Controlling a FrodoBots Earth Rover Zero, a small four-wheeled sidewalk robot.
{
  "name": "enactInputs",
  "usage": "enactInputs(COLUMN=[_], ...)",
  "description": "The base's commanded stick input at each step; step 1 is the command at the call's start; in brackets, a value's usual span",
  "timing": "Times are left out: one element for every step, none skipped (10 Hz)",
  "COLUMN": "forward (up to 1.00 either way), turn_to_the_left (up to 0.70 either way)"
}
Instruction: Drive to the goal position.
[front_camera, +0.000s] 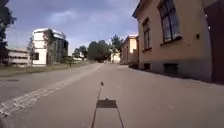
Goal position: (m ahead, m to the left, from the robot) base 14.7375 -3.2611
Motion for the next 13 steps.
enactInputs(forward=[0.45,0.45,0.45,0.45,0.45,0.45,0.45,0.45,0.45,0.45,0.45,0.45,0.45], turn_to_the_left=[0.0,0.0,0.0,0.0,0.0,0.0,0.0,0.0,0.0,0.0,0.0,0.0,0.0])
